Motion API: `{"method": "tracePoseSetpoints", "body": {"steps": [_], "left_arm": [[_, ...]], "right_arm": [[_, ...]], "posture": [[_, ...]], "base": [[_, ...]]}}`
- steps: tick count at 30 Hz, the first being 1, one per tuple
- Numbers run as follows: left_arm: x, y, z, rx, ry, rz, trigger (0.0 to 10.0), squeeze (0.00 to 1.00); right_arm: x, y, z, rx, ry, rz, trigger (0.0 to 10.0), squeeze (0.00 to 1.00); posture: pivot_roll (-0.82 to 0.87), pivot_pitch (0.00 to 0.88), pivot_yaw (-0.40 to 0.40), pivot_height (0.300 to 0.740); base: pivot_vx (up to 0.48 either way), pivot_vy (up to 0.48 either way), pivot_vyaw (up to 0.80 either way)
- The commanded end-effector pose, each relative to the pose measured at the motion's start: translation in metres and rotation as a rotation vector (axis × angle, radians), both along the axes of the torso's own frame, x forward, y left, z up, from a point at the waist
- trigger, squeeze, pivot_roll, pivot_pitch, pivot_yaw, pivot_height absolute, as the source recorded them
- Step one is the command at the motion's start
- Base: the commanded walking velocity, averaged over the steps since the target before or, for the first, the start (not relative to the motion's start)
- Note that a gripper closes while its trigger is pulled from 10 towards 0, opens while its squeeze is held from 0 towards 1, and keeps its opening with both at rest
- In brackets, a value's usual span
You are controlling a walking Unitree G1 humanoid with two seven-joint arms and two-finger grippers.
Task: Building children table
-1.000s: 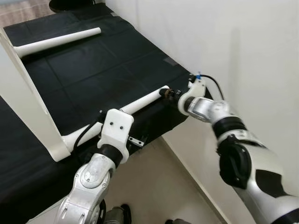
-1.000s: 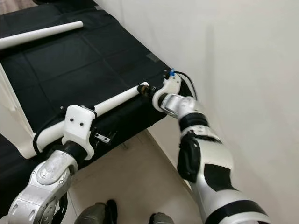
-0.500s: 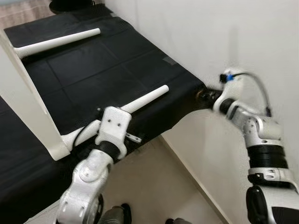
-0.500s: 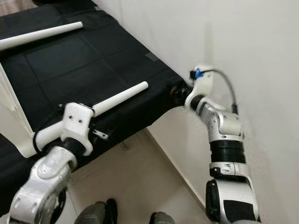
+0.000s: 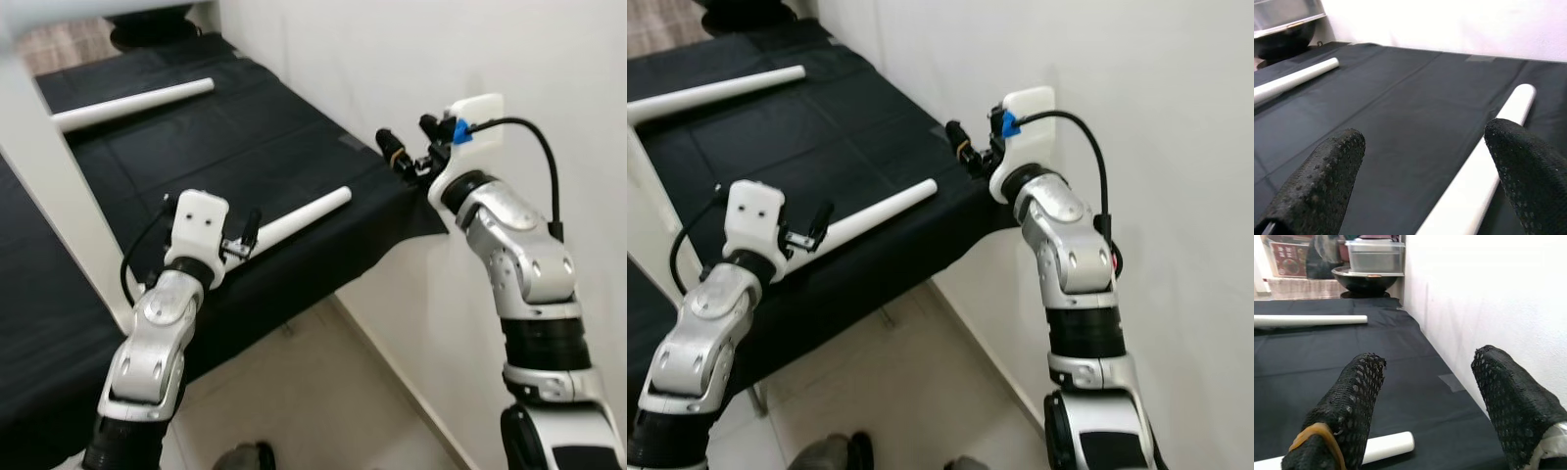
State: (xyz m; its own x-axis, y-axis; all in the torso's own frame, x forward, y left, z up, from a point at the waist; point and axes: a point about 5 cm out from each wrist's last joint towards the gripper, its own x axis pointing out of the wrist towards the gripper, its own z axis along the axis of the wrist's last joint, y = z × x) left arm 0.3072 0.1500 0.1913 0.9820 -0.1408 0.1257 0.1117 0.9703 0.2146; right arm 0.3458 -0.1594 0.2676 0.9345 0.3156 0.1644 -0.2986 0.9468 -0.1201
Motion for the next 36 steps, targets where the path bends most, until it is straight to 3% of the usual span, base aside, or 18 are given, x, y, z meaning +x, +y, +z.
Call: {"method": "tracePoseSetpoints", "body": {"steps": [1,2,4,7,8,9,12,21,36], "left_arm": [[0.003,0.007,-0.002,0.004,-0.001,0.024,10.0,0.0],[0.008,0.015,0.0,0.013,-0.012,0.062,10.0,0.0],[0.008,0.015,0.0,0.013,-0.012,0.062,10.0,0.0],[0.011,0.044,0.011,0.034,-0.066,0.15,10.0,0.0],[0.011,0.044,0.011,0.034,-0.066,0.15,10.0,0.0],[0.008,0.058,0.015,0.049,-0.083,0.187,10.0,0.0],[0.007,0.064,0.016,0.061,-0.089,0.202,10.0,0.0],[0.001,0.106,0.023,0.127,-0.133,0.319,10.0,0.0],[-0.001,0.138,0.034,0.218,-0.162,0.389,10.0,0.0]], "right_arm": [[-0.002,0.001,-0.002,-0.01,-0.012,-0.003,10.0,0.0],[-0.003,0.002,-0.002,-0.022,-0.019,-0.005,10.0,0.0],[-0.003,0.002,-0.002,-0.022,-0.019,-0.005,10.0,0.0],[-0.006,0.0,-0.002,-0.048,-0.021,-0.029,10.0,0.0],[-0.006,0.0,-0.002,-0.048,-0.021,-0.029,10.0,0.0],[-0.006,-0.002,-0.002,-0.059,-0.019,-0.044,10.0,0.0],[-0.005,-0.002,-0.002,-0.061,-0.018,-0.047,10.0,0.0],[-0.003,-0.001,-0.004,-0.073,-0.006,-0.065,10.0,0.0],[0.0,-0.012,-0.008,-0.099,0.03,-0.141,10.0,0.0]], "posture": [[0.03,0.046,-0.05,0.74],[0.02,0.044,-0.046,0.74],[0.02,0.044,-0.046,0.74],[0.02,0.041,-0.046,0.74],[0.02,0.041,-0.046,0.74],[0.02,0.037,-0.049,0.74],[0.02,0.037,-0.049,0.74],[0.03,0.043,-0.054,0.74],[0.03,0.055,-0.05,0.74]], "base": [[0.0,0.0,0.0],[0.0,0.0,0.0],[0.0,0.0,0.0],[0.0,0.0,0.0],[0.0,0.0,0.0],[0.0,0.0,0.0],[0.0,0.0,0.0],[0.0,0.0,0.0],[0.0,0.0,0.0]]}}
